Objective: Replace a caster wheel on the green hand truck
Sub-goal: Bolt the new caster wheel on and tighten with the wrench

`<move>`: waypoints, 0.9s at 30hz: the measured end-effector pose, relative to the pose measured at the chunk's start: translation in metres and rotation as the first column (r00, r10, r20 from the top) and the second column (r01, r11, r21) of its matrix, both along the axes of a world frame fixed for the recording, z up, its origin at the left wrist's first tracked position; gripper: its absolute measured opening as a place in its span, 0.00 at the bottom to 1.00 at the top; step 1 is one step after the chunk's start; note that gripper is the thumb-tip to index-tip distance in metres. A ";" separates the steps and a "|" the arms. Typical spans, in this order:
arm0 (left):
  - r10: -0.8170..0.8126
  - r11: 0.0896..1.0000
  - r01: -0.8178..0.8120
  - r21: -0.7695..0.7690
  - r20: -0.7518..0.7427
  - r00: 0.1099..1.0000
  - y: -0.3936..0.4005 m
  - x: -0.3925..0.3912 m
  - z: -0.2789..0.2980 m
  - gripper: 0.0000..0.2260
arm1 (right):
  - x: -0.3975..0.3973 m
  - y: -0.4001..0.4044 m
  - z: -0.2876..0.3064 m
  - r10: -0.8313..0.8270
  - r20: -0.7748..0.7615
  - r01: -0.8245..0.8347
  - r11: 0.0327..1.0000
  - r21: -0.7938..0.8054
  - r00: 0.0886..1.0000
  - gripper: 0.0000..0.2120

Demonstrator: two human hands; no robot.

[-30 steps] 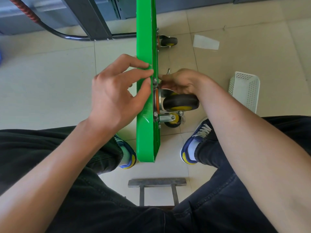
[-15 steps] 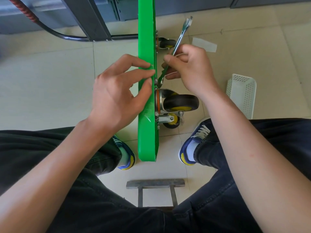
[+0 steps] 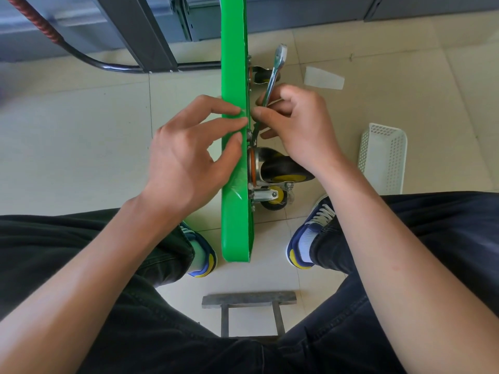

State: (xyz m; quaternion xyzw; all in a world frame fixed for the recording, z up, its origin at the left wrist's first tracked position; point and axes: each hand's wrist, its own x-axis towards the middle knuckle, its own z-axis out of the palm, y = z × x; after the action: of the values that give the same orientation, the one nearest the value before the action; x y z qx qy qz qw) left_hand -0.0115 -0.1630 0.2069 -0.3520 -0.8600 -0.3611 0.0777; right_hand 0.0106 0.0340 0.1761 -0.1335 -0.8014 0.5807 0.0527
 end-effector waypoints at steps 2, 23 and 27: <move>0.000 1.000 0.000 0.003 -0.004 1.000 0.000 -0.001 0.000 0.09 | -0.001 -0.001 -0.001 -0.009 0.007 0.009 1.000 -0.003 1.000 0.11; 0.010 1.000 -0.010 0.004 0.000 1.000 0.000 0.001 0.001 0.09 | -0.024 0.005 -0.013 -0.036 0.197 0.054 0.995 -0.085 0.980 0.11; 0.017 1.000 -0.017 -0.002 -0.002 1.000 0.000 0.000 0.001 0.09 | -0.038 0.013 -0.024 0.030 0.362 0.055 0.974 -0.221 0.932 0.12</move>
State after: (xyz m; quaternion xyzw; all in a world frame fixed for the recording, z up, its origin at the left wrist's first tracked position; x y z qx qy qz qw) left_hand -0.0111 -0.1627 0.2076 -0.3452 -0.8632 -0.3594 0.0813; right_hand -0.0276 0.0470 0.1523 -0.2487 -0.7248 0.6334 -0.1080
